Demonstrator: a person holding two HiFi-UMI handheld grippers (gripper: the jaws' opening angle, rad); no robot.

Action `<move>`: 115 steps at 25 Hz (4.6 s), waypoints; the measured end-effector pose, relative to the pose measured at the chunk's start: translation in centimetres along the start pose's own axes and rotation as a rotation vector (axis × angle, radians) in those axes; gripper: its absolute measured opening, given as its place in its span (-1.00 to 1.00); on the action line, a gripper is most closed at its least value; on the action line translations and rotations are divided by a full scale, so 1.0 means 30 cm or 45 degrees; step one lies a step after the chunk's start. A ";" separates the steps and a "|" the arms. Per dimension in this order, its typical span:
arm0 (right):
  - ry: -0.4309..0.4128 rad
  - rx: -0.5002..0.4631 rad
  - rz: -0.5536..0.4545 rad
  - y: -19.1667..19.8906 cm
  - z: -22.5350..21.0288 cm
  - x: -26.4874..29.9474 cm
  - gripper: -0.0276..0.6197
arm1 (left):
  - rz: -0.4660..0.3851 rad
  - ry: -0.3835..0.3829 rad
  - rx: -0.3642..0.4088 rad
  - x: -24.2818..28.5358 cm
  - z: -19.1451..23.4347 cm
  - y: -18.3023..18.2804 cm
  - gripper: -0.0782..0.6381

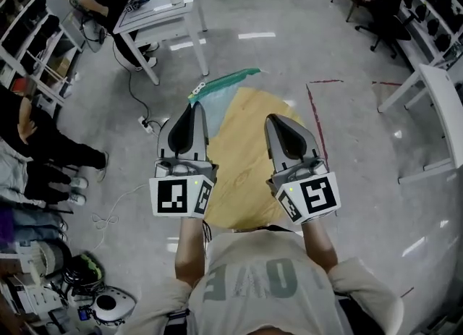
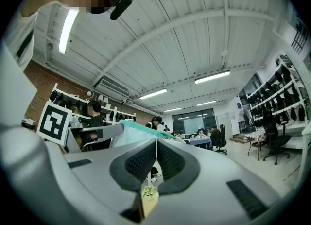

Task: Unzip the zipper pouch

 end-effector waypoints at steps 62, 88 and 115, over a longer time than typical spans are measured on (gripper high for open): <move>-0.586 1.297 0.113 -0.070 0.150 0.135 -0.82 | 0.063 -0.003 0.680 -0.204 -0.188 -0.024 -0.70; -0.067 1.088 0.028 0.044 -0.116 0.025 -0.83 | -0.080 -0.055 0.358 -0.249 -0.114 -0.046 -0.70; 0.055 0.873 0.036 0.105 -0.187 -0.089 -0.39 | 0.123 0.126 -0.078 -0.100 -0.129 0.225 -0.70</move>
Point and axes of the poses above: the fingertips, and each gripper's own axes: x forward along the fingers, z to its left, y out of its underside, the point moved 9 cm from there along -x, backward along the fingers, and after that the axes turned 3 degrees about y, right-handed, at the moved point
